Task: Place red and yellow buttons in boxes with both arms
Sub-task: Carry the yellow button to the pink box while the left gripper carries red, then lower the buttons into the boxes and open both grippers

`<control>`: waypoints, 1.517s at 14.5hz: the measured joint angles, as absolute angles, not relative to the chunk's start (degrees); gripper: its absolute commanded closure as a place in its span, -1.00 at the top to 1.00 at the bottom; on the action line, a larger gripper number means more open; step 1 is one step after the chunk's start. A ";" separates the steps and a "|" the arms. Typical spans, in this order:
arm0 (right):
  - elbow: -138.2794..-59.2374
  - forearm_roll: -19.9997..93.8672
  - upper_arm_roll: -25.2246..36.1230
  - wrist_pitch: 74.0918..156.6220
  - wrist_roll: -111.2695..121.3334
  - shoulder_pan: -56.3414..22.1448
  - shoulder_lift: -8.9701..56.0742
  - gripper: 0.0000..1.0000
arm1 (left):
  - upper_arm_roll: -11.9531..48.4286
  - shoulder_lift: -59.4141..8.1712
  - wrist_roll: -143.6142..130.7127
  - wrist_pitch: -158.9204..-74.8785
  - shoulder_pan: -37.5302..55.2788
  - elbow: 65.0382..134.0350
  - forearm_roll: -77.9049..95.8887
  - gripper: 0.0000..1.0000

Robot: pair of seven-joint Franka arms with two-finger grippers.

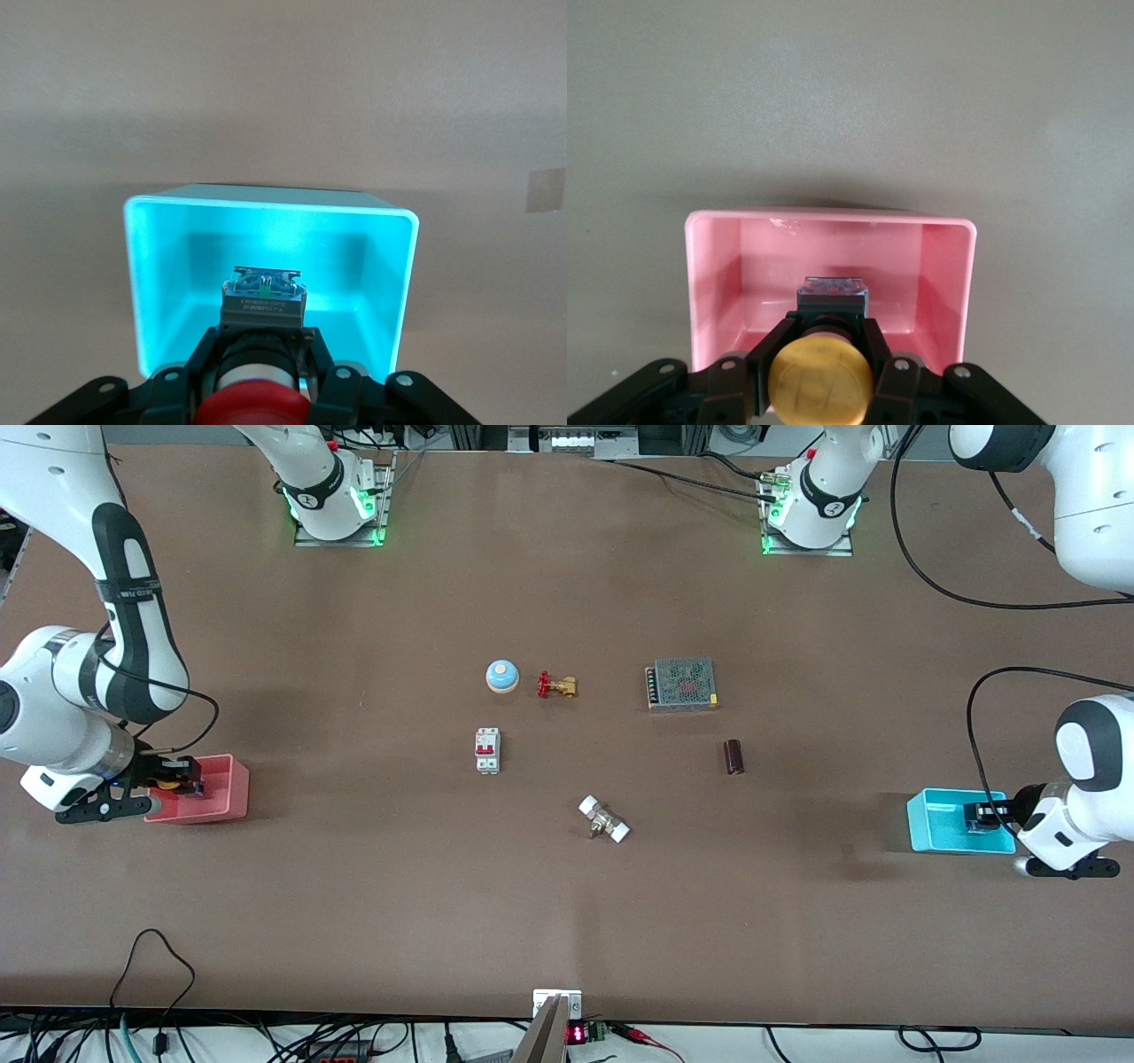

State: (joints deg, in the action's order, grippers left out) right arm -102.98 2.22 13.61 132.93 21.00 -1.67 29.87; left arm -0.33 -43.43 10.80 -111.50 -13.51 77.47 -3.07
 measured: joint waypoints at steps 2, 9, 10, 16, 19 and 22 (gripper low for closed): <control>-102.84 2.95 13.60 133.59 21.00 -1.66 30.64 -0.88 | -0.32 -44.86 11.61 -111.98 -13.72 77.08 -2.78 -0.52; -102.80 4.49 13.60 136.11 21.01 -1.56 32.92 -0.58 | -0.22 -48.24 11.98 -112.11 -14.04 74.62 -0.49 -0.51; -102.79 4.50 13.60 136.18 21.01 -1.56 33.06 -0.47 | -0.21 -48.67 12.00 -112.12 -14.25 74.59 -0.08 -0.51; -102.73 4.61 13.56 136.25 21.01 -1.54 33.38 -0.28 | -0.12 -49.84 13.74 -112.15 -15.42 74.33 0.32 -0.50; -102.73 4.62 13.37 136.25 21.01 -1.54 33.48 -0.13 | 0.17 -50.43 13.83 -112.20 -15.41 74.32 0.32 -0.40; -102.73 4.63 13.22 136.25 21.01 -1.51 33.57 0.46 | 0.23 -50.72 13.92 -112.52 -15.40 74.26 0.32 0.28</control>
